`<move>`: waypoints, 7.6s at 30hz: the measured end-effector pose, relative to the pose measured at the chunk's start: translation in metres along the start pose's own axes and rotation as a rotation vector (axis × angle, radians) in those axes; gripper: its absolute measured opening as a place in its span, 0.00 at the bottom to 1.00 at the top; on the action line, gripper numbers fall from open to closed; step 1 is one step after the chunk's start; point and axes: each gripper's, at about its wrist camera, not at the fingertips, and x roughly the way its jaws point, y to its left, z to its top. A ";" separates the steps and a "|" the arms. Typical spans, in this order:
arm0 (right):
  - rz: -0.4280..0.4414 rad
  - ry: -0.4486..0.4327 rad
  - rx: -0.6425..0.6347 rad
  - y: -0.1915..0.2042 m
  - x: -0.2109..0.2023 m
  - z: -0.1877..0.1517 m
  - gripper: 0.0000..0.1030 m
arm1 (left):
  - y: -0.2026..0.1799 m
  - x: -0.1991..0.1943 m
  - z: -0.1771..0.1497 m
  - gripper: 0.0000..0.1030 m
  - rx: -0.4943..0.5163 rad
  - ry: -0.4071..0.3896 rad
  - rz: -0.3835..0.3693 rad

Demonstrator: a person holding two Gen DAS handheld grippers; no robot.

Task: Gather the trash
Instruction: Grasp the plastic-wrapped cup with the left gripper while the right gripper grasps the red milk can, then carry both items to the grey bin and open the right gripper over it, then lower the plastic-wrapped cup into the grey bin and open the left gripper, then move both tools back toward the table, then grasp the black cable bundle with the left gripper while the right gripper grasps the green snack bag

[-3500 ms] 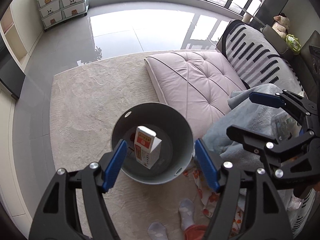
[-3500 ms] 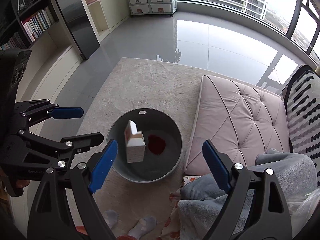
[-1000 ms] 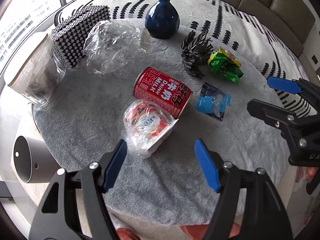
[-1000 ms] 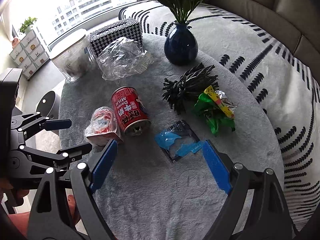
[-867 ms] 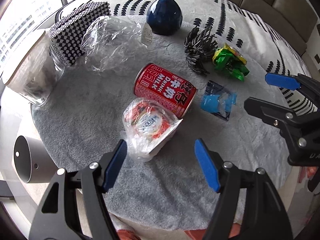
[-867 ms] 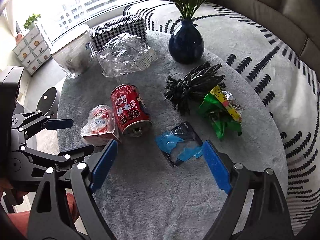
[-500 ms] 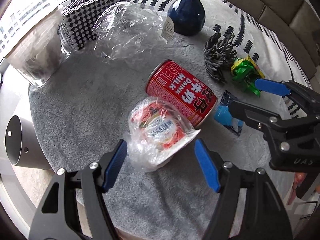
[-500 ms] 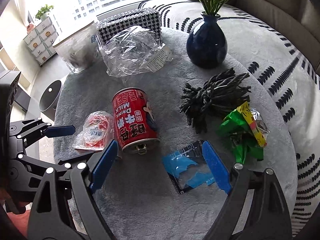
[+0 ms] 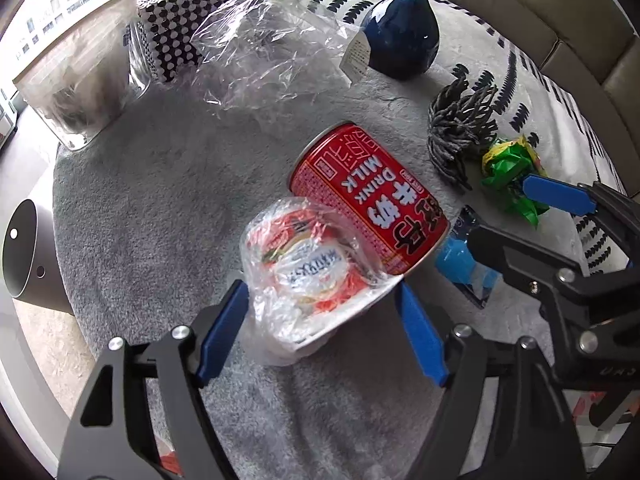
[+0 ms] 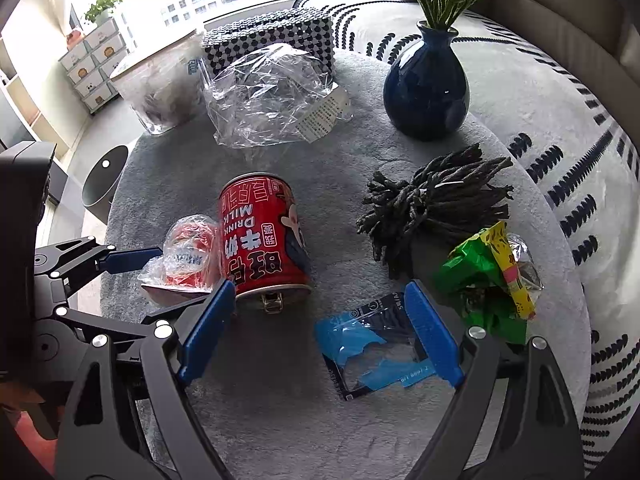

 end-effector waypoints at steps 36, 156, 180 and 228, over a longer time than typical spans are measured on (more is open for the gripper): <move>0.030 0.031 -0.036 0.034 0.029 0.015 0.81 | 0.080 -0.009 -0.012 0.67 -0.055 -0.015 0.020; 0.292 0.141 -0.583 0.554 0.262 0.259 0.67 | 0.608 -0.059 -0.031 0.80 -0.502 -0.033 0.316; 0.192 -0.006 -0.284 0.500 0.139 0.254 0.75 | 0.545 -0.150 -0.007 0.80 -0.305 -0.042 0.313; -0.334 -0.091 0.364 -0.025 -0.167 0.057 0.82 | -0.038 -0.151 0.092 0.80 0.406 -0.023 -0.061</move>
